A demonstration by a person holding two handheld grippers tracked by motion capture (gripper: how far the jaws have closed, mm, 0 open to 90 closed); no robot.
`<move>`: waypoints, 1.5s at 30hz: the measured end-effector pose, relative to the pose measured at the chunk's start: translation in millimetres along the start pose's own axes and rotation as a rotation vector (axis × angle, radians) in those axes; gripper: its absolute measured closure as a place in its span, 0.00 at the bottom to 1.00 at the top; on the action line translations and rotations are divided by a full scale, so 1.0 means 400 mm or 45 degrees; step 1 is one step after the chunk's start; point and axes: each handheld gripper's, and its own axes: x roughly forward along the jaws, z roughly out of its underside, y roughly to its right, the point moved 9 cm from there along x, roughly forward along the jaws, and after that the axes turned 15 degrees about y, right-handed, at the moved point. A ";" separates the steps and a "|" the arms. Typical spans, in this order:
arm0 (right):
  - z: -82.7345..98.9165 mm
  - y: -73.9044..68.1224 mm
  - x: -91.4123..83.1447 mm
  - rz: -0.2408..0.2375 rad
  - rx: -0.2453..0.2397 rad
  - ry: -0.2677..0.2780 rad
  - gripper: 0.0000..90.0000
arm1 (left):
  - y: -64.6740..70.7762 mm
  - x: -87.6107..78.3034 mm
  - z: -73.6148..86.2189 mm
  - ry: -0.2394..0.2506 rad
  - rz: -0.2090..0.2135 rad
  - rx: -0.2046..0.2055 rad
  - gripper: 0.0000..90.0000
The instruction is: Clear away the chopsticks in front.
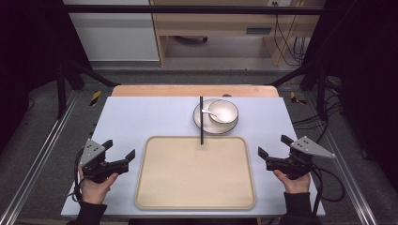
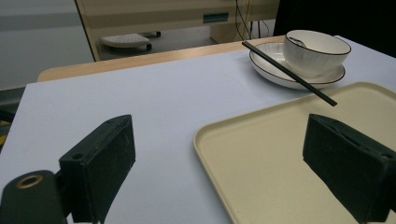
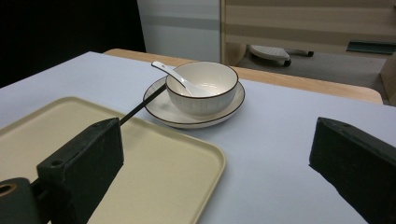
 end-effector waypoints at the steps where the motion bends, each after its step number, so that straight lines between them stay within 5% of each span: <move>1: 0.000 0.002 -0.002 0.000 -0.002 0.001 0.04 | 0.001 0.002 0.001 -0.003 0.001 0.002 0.10; 10: 0.007 0.003 -0.003 0.006 -0.012 -0.010 0.04 | 0.017 0.023 0.005 -0.022 0.009 0.002 0.10; 20: 0.010 0.000 0.001 0.008 -0.013 -0.020 0.04 | 0.052 0.077 -0.034 -0.009 0.026 0.023 0.10; 32: 0.011 0.005 0.000 0.029 -0.024 -0.028 0.04 | 0.117 0.175 -0.084 0.021 0.079 0.018 0.11; 45: 0.016 0.004 0.001 0.026 -0.019 -0.038 0.04 | 0.179 0.276 -0.072 -0.027 0.109 0.047 0.11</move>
